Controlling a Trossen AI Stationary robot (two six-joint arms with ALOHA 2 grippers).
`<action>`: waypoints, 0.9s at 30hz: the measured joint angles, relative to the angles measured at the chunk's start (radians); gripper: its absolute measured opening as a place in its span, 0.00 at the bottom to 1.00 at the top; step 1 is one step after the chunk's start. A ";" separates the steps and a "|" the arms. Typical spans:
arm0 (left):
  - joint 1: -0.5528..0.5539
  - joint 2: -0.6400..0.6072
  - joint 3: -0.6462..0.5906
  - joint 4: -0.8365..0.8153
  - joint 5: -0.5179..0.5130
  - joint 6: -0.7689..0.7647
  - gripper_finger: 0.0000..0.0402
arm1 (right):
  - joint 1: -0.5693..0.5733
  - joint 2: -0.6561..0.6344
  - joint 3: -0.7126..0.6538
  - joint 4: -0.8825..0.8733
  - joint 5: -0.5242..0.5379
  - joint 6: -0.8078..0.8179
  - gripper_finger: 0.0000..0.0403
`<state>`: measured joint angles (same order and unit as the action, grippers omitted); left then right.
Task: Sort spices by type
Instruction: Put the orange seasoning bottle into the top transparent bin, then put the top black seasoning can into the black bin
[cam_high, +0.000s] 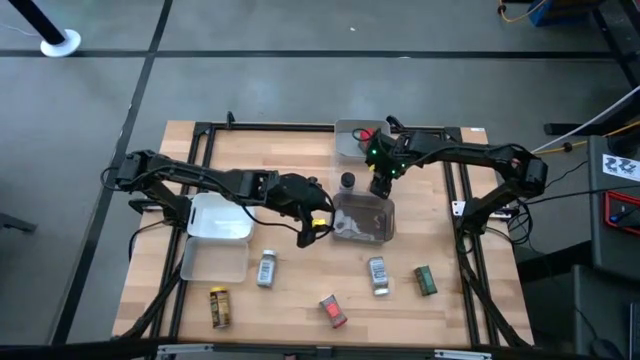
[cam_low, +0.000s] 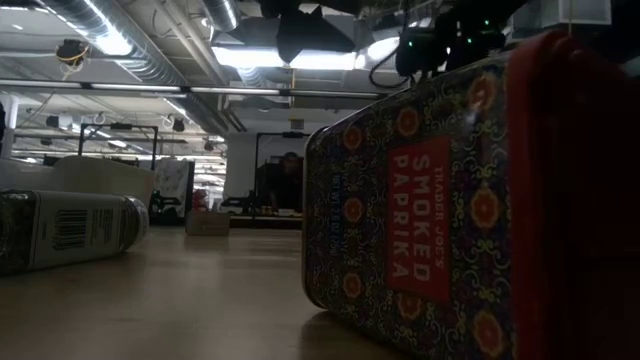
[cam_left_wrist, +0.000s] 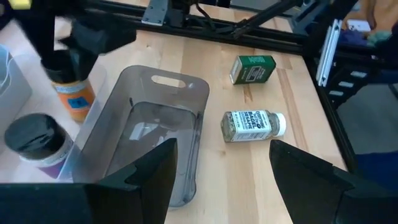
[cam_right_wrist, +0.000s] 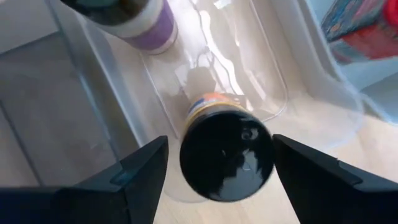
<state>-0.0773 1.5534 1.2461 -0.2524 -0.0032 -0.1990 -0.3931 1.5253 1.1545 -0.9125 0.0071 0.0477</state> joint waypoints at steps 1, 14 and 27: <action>0.006 -0.003 0.000 -0.001 -0.001 -0.008 0.60 | 0.000 0.000 0.020 -0.021 0.000 -0.003 0.71; 0.034 -0.144 0.000 -0.225 -0.004 -0.057 0.60 | 0.000 -0.001 0.281 -0.211 0.003 -0.004 0.71; -0.083 -0.154 0.000 -0.595 -0.413 -0.232 0.60 | 0.056 -0.019 0.373 -0.266 0.010 0.035 0.71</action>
<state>-0.1601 1.3991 1.2461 -0.8478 -0.4161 -0.4313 -0.3376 1.5060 1.5272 -1.1785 0.0170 0.0822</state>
